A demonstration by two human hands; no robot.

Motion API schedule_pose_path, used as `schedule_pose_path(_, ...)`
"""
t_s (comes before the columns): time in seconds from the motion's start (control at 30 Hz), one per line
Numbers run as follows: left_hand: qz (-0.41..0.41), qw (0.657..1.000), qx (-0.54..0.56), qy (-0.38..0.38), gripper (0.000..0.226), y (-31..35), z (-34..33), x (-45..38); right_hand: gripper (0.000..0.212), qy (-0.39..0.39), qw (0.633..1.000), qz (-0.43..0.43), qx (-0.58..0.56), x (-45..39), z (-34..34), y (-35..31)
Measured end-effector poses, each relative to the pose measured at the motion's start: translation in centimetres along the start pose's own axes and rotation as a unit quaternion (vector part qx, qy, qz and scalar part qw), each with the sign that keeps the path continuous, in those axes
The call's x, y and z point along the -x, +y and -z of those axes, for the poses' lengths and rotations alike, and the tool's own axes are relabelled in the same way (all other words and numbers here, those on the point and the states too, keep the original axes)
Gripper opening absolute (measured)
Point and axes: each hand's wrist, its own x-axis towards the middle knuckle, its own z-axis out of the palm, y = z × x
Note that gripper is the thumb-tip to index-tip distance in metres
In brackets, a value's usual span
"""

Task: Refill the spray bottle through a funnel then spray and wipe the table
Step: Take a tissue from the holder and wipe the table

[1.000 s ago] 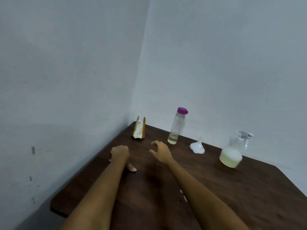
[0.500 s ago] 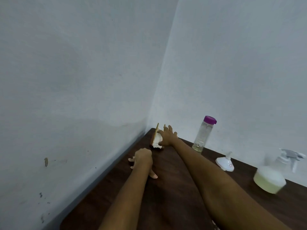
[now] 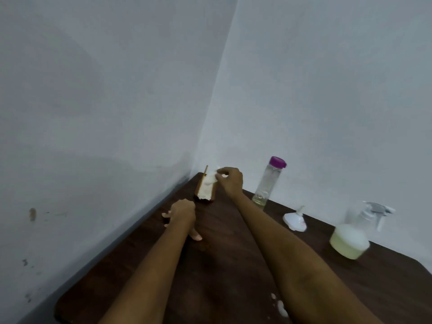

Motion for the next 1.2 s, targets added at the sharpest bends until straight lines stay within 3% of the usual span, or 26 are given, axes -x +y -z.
schedule_pose_path(0.07,0.008,1.0,0.009,0.017,0.086,0.0,0.0,0.6,0.017,0.028,0.992,-0.045,-0.117,1.4,1.9,-0.6)
schedule_pose_path(0.17,0.024,0.999,0.027,0.032,0.082,0.0,-0.5,1.9,0.016,-0.018,0.962,-0.108,-0.25,4.2,5.1,-0.8)
schedule_pose_path(0.33,0.047,0.998,0.014,0.039,0.066,0.7,-1.3,5.3,0.025,-0.113,0.957,-0.181,-0.196,10.8,9.9,1.5)
schedule_pose_path(0.5,0.018,0.994,-0.063,0.083,0.034,1.8,-2.6,8.3,0.02,-0.208,0.936,-0.174,-0.224,14.3,14.2,2.0)
schedule_pose_path(0.6,-0.021,0.989,-0.059,0.137,0.029,2.1,-3.4,10.6,0.021,-0.237,0.943,-0.164,-0.167,16.4,15.6,2.7)
schedule_pose_path(0.7,-0.04,0.984,-0.055,0.167,0.025,2.6,-3.6,12.9,0.021,-0.169,0.975,-0.129,-0.061,18.2,16.0,4.1)
schedule_pose_path(0.8,-0.034,0.982,-0.059,0.175,0.025,3.3,-3.6,14.5,0.019,-0.122,0.986,-0.107,-0.043,20.4,16.0,3.8)
schedule_pose_path(1.03,-0.047,0.981,-0.07,0.177,0.027,5.6,-5.0,16.9,0.029,-0.246,0.965,-0.023,0.088,27.0,11.3,1.8)
schedule_pose_path(1.13,-0.054,0.98,-0.075,0.177,0.026,6.2,-6.1,17.6,0.032,-0.26,0.955,-0.012,0.14,28.3,10.4,1.8)
schedule_pose_path(1.2,-0.062,0.979,-0.08,0.179,0.026,6.6,-7.0,17.8,0.021,-0.259,0.949,-0.024,0.18,28.2,10.7,1.6)
